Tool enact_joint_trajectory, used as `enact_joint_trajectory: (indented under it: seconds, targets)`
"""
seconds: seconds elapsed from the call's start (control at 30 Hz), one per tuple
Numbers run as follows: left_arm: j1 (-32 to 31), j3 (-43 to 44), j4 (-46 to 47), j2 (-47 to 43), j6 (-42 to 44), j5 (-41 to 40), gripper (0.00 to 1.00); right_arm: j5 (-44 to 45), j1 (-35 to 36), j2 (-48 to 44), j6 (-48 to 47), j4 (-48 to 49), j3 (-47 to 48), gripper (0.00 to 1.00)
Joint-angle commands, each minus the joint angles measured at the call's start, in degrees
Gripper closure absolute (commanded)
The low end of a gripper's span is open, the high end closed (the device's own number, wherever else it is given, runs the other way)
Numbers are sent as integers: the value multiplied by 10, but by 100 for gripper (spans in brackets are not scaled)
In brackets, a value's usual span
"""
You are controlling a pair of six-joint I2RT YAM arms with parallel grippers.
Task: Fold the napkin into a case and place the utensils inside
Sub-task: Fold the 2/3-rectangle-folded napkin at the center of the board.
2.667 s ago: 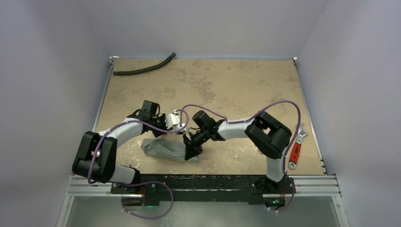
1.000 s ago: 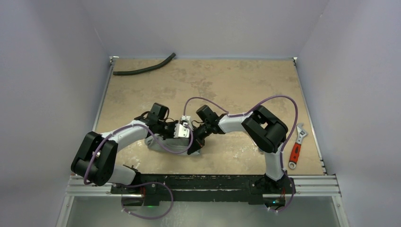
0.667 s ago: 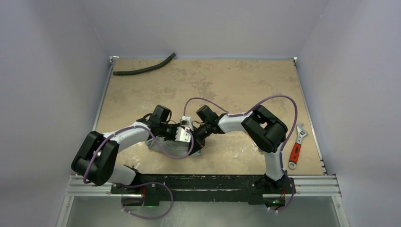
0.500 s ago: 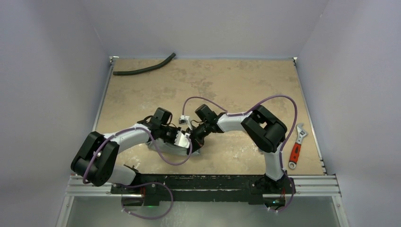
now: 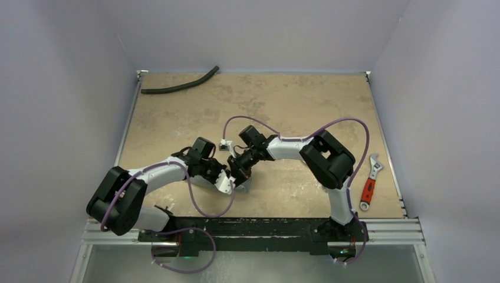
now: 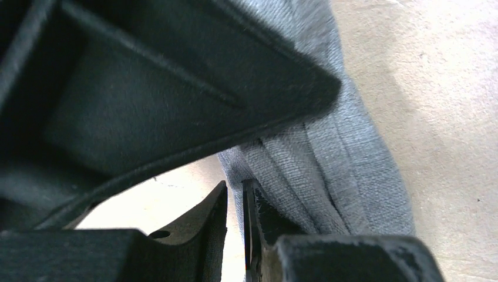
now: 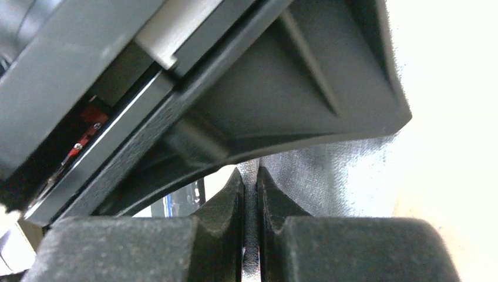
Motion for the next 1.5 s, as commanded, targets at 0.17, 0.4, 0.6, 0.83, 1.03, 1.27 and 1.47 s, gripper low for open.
enact_joint_trajectory:
  seconds: [0.17, 0.4, 0.6, 0.83, 1.03, 1.27, 1.47]
  targets:
    - [-15, -23, -93, -4, 100, 23, 87, -16, 1, 62, -57, -73, 67, 100]
    - [-16, -24, -118, -12, 119, 22, 87, -40, -26, 52, -25, -22, 37, 100]
    - [-16, -28, -112, -12, 121, 27, 87, -59, -28, 33, -19, 3, 43, 100]
    - [-20, -30, -104, -11, 115, 31, 88, -77, -19, 30, 21, 30, 58, 100]
    - [-20, -10, -75, -13, 56, 30, 88, -57, -29, 63, 45, 62, 18, 100]
    - [18, 71, -43, -44, -96, 6, 81, -26, -40, 84, 95, 123, -51, 100]
    - [61, 141, -107, -78, -133, 39, 70, -33, -41, 97, 98, 140, -60, 100]
